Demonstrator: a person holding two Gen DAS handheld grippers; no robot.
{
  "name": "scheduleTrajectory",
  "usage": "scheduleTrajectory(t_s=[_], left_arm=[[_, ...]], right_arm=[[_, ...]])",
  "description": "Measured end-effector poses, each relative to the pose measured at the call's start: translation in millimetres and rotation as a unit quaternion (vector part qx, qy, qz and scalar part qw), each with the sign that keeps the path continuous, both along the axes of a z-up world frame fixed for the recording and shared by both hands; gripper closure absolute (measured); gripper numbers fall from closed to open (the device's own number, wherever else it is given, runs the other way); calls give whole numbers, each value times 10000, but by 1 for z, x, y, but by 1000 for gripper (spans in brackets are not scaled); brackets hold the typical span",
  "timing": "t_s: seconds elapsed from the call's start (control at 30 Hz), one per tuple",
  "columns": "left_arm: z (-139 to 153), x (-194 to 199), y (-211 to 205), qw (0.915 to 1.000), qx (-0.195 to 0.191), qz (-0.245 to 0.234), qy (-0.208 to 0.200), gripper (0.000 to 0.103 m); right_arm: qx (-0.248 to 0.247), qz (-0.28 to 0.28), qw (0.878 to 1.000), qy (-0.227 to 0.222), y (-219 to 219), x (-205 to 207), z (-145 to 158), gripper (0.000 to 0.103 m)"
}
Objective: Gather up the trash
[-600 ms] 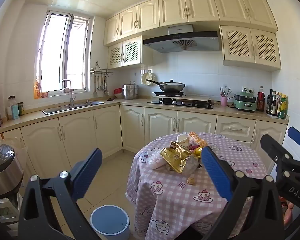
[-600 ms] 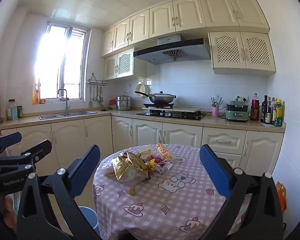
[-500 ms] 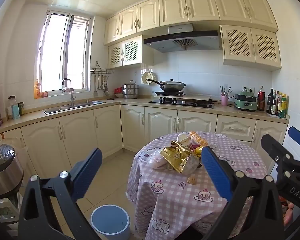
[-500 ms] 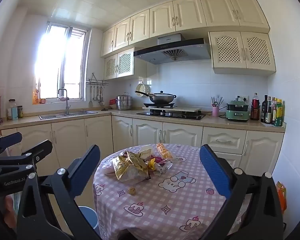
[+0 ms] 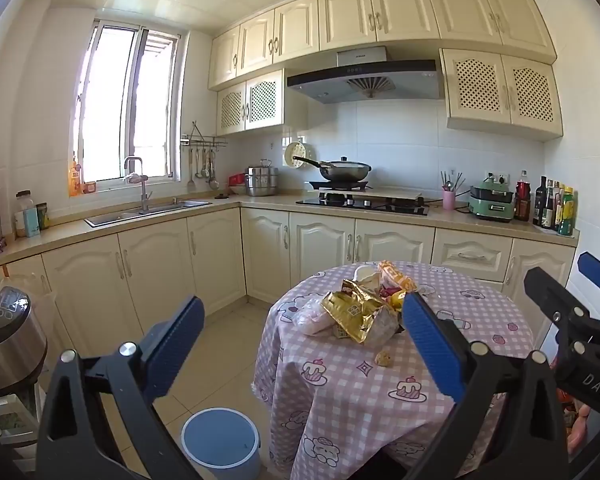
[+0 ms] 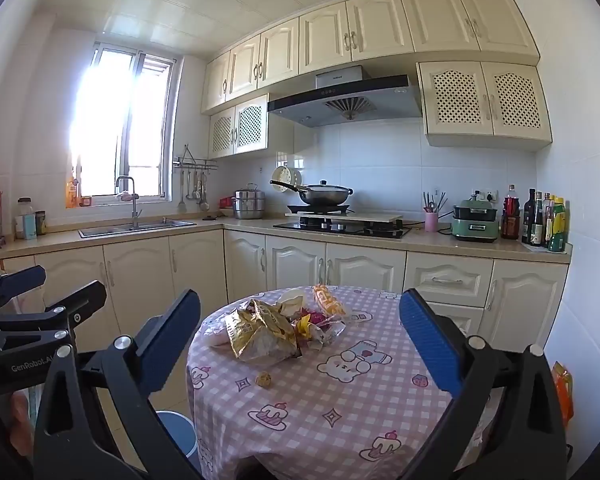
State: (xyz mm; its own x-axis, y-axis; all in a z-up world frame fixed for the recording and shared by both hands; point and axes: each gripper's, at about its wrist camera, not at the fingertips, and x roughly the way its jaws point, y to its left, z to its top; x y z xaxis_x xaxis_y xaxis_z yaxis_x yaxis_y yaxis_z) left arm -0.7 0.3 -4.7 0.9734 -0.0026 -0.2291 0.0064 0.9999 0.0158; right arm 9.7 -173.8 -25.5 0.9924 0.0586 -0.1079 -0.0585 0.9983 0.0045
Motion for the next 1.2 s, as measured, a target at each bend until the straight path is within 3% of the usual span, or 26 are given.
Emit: scheduleTrajectory(t_s=[1.2], left_arm=[[-14, 6, -1, 10000, 2, 9, 47, 6]], right_arm=[[-4, 28, 10000, 1, -3, -8, 8, 7]])
